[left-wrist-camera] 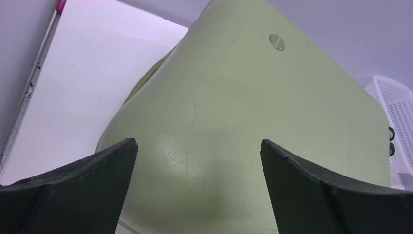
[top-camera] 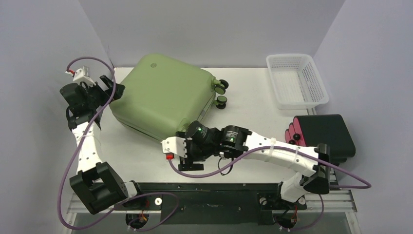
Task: Open, take out, and arrange the luggage
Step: Adjust the luggage at the center of the board.
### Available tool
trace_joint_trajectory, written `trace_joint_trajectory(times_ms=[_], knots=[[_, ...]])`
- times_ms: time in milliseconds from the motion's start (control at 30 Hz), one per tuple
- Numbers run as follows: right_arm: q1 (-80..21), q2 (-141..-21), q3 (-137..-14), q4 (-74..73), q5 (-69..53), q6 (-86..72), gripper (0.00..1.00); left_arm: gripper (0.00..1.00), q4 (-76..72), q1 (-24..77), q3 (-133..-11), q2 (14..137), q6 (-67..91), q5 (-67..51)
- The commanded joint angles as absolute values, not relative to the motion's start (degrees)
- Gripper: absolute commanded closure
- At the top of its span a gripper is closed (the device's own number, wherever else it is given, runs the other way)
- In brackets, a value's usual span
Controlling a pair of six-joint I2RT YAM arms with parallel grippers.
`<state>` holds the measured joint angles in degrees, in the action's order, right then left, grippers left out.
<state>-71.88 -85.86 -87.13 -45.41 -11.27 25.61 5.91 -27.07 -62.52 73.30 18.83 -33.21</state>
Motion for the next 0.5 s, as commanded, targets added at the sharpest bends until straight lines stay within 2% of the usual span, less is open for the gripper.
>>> trace_joint_trajectory(times_ms=[0,200,467], knots=[[-72.13,-88.34,-88.87,-43.06,-12.76,21.74,0.27,0.04,4.22,-27.07,-61.16,71.76,17.59,-33.27],[-70.37,-92.33,-83.95,-37.44,-0.38,17.54,0.27,0.04,3.54,-27.07,-60.73,71.88,17.82,-34.25],[-57.58,-90.66,-79.58,-33.99,6.65,13.19,0.29,0.04,3.09,-26.14,-60.36,71.72,17.25,-34.99]])
